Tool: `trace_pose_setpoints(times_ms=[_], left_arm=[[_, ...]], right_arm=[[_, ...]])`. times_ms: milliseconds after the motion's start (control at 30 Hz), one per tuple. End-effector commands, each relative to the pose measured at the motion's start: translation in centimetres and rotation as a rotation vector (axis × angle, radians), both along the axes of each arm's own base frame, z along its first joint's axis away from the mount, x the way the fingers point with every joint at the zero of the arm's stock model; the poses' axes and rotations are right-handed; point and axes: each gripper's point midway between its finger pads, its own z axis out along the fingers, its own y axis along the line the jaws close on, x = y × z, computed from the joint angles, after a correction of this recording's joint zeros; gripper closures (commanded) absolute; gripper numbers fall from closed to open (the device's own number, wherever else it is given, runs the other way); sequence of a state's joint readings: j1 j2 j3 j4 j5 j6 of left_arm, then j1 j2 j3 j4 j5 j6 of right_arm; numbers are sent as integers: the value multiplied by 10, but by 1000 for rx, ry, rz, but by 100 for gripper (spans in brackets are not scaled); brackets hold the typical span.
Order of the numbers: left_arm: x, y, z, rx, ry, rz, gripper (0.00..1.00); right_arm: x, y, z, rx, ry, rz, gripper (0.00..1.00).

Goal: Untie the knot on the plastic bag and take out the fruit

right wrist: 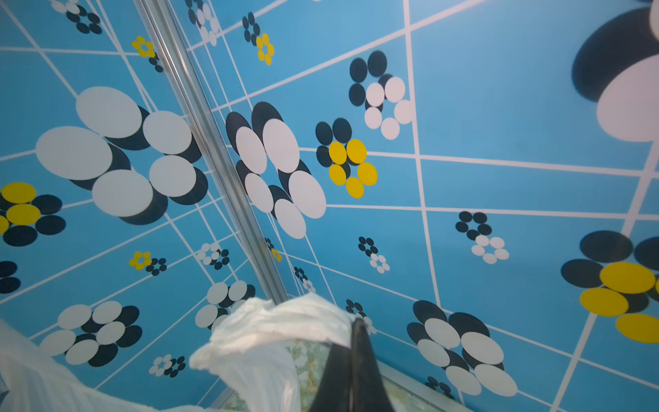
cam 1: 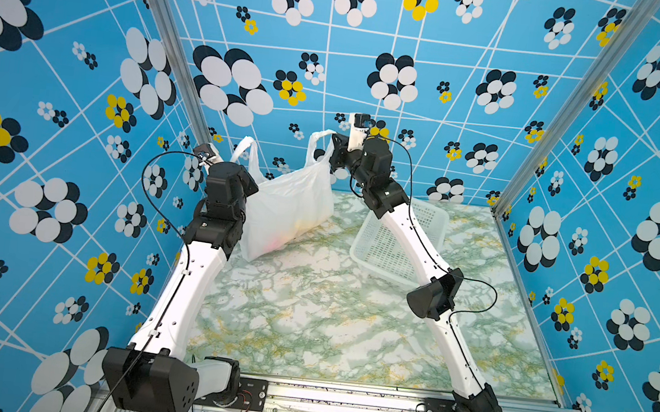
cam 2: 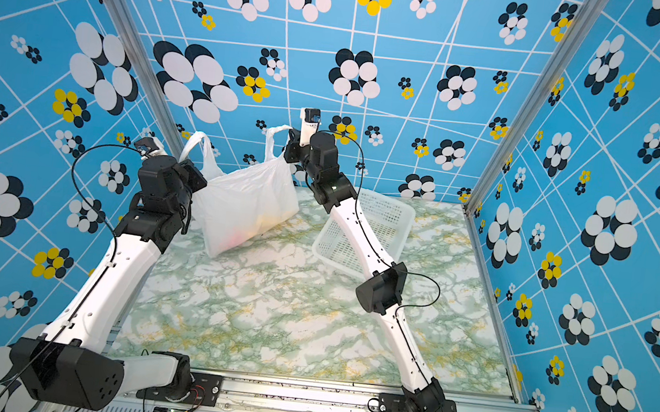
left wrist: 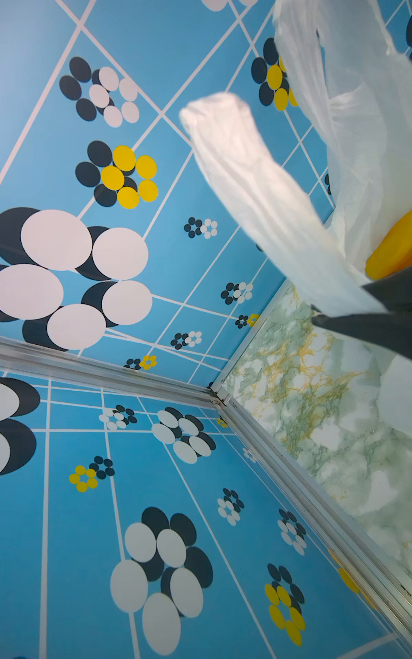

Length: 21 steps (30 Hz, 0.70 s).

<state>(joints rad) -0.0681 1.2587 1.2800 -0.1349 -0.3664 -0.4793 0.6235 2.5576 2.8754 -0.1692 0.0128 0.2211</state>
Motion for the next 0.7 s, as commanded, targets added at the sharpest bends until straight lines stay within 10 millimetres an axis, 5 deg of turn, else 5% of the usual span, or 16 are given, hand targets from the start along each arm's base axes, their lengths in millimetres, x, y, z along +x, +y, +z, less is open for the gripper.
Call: trace_pose_setpoints(times_ms=[0,133,300,400,500,667], left_arm=[[-16,-13,-17,7,15,-33,100],[-56,-30,-61,135,114,20,100],[-97,-36,-100,214,196,24,100],[-117,-29,-108,196,215,27,83],[-130,-32,-92,179,170,-35,51],[-156,-26,-23,66,13,-49,24]], right_arm=[[-17,21,-19,-23,73,129,100],[-31,21,-61,-13,120,145,100],[-63,-3,-68,10,66,109,100],[-80,-18,-75,23,68,102,100],[-98,-25,-88,18,107,134,100],[-126,-34,-101,15,165,192,100]])
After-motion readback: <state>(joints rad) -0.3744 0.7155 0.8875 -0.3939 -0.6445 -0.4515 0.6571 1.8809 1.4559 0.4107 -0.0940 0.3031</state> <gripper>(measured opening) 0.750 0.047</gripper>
